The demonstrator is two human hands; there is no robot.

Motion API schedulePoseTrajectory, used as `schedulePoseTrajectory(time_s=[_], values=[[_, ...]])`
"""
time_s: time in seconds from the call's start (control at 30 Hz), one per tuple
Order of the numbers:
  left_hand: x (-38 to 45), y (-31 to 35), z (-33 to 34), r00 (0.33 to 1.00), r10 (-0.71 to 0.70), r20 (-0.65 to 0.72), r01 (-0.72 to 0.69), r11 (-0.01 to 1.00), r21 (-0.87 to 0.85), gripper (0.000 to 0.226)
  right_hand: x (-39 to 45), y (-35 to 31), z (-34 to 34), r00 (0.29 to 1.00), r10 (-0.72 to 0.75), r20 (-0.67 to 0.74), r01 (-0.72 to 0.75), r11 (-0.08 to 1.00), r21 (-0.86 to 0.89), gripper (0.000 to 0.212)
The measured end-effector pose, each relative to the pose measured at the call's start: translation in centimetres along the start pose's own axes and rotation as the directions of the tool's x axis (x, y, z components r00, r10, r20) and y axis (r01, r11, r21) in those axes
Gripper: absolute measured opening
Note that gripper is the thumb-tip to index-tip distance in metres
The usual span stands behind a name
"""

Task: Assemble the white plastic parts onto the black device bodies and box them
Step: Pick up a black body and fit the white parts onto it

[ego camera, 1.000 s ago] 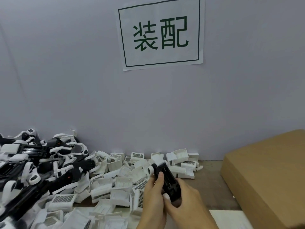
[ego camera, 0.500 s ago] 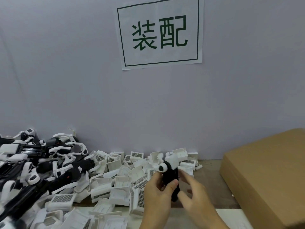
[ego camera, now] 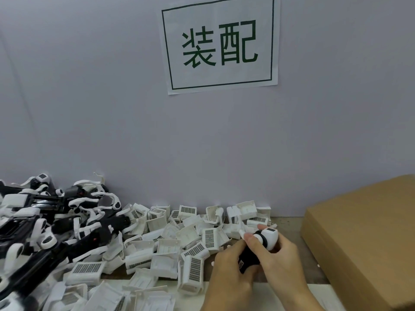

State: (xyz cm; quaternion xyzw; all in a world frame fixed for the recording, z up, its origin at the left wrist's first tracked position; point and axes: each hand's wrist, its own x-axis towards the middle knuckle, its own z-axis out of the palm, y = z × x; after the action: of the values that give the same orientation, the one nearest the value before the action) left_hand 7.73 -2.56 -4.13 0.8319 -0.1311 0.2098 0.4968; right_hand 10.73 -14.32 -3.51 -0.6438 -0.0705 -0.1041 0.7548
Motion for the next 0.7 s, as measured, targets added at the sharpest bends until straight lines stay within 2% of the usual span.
schedulePoseTrajectory(time_s=[0.13,0.23,0.3,0.33,0.37,0.4,0.43,0.47,0.5,0.57,0.63,0.7], values=[[0.1,-0.5,0.1,0.995,-0.089,-0.044,0.088,0.995,-0.037,0.038,-0.2,0.4,0.1,0.998,-0.011,0.064,0.01,1.0,0.019,0.046],[0.4,-0.6,0.0,0.968,-0.126,-0.219,0.099,0.987,-0.129,0.025,-0.8,0.6,0.2,0.988,0.002,0.152,-0.008,0.999,0.039,0.062],[0.8,-0.4,-0.3,0.901,-0.266,-0.342,0.169,0.942,-0.288,0.017,-0.8,0.8,0.2,0.991,0.03,0.129,-0.031,0.999,0.008,0.068],[0.9,-0.3,-0.5,0.843,-0.38,-0.381,0.215,0.887,-0.409,0.02,-0.7,1.0,0.1,0.991,0.044,0.128,-0.043,0.999,-0.01,0.064],[1.0,-0.1,-0.7,0.769,-0.515,-0.378,0.251,0.788,-0.562,0.025,-0.6,1.1,0.1,0.989,0.07,0.131,-0.066,0.997,-0.037,0.056],[1.1,0.3,-1.0,0.712,-0.631,-0.308,0.259,0.644,-0.72,0.031,-0.5,1.1,0.1,0.987,0.094,0.134,-0.086,0.994,-0.065,0.044],[1.2,0.5,-1.3,0.684,-0.7,-0.206,0.255,0.494,-0.831,0.039,-0.4,1.0,0.1,0.982,0.122,0.142,-0.109,0.989,-0.097,0.033],[1.1,0.7,-1.5,0.686,-0.719,-0.113,0.252,0.38,-0.89,0.046,-0.3,1.0,0.2,0.975,0.149,0.166,-0.129,0.983,-0.129,0.028],[1.1,0.8,-1.7,0.708,-0.703,-0.068,0.251,0.339,-0.907,0.049,-0.2,1.0,0.3,0.965,0.175,0.193,-0.147,0.978,-0.148,0.027],[1.0,1.3,-1.8,0.736,-0.673,-0.071,0.263,0.381,-0.887,0.049,-0.4,0.8,0.5,0.933,0.23,0.278,-0.191,0.968,-0.161,0.024],[1.1,1.3,-1.5,0.706,-0.7,-0.104,0.302,0.431,-0.85,0.052,-0.8,0.4,0.8,0.891,0.29,0.349,-0.25,0.956,-0.155,0.016],[1.1,1.1,-1.5,0.681,-0.724,-0.112,0.318,0.429,-0.846,0.046,-0.9,0.1,1.0,0.867,0.341,0.364,-0.311,0.94,-0.141,0.02]])
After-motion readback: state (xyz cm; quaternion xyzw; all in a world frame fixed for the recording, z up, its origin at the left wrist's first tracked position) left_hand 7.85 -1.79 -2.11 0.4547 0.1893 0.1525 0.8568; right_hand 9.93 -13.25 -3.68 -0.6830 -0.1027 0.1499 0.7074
